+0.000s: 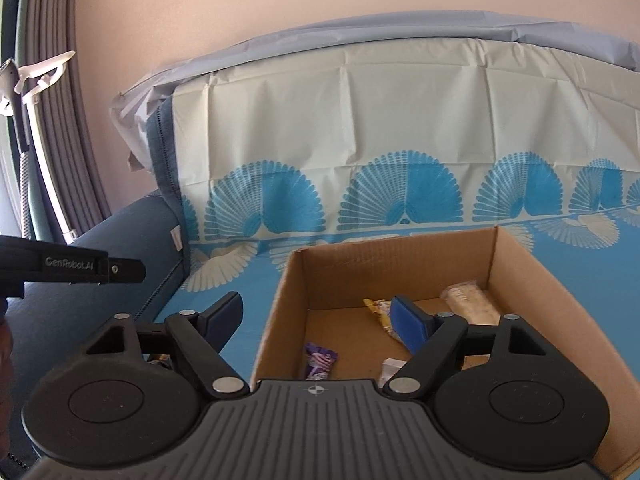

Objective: Organize snacks

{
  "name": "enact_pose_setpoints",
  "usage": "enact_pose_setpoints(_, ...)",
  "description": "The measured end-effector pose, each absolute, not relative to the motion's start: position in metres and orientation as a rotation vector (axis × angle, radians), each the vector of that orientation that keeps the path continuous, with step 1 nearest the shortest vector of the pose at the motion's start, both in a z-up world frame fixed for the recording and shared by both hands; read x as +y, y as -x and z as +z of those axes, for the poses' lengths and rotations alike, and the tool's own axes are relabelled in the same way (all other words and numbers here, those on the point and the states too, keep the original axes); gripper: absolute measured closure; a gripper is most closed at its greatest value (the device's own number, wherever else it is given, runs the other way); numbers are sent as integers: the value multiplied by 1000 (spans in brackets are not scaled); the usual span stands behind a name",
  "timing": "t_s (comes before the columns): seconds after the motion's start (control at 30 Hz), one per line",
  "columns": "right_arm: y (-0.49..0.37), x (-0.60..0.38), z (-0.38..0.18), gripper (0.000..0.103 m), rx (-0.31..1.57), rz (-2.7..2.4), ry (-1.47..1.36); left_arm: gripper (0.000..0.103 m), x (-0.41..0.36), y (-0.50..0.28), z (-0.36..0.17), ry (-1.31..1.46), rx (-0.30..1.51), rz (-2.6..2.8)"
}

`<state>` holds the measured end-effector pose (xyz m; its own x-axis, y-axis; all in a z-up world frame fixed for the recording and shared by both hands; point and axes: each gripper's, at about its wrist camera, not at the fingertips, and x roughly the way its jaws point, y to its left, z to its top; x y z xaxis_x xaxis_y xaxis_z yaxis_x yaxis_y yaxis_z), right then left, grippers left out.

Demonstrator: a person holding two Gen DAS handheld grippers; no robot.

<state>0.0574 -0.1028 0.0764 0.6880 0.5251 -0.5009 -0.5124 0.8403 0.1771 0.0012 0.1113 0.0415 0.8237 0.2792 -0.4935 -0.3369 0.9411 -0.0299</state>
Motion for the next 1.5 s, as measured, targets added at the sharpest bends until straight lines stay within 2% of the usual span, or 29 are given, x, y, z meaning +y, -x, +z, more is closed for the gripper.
enact_pose_setpoints(0.07,-51,-89,75,36,571,623,-9,82,124,-2,22,96,598,374)
enact_pose_setpoints(0.1,-47,-82,74,44,575,647,3,82,135,-2,17,141,635,418)
enact_pose_setpoints(0.13,-44,-75,74,52,580,675,13,82,148,1,14,219,643,428)
enact_pose_setpoints(0.23,-36,-56,73,63,578,748,32,82,174,7,8,349,661,446)
enact_pose_setpoints(0.4,-24,-27,69,66,579,813,46,82,201,16,7,410,656,518)
enact_pose_setpoints(0.53,-17,-5,61,77,597,860,48,82,216,23,5,444,655,564)
enact_pose_setpoints(1.27,-36,85,-15,76,851,787,73,82,237,23,-8,445,588,558)
enact_pose_setpoints(1.37,-42,93,-26,67,878,765,83,82,237,20,-8,443,580,550)
enact_pose_setpoints(1.43,-46,101,-33,49,898,744,102,82,236,19,-9,433,578,546)
enact_pose_setpoints(1.5,-51,106,-41,47,914,741,103,82,236,17,-11,425,582,544)
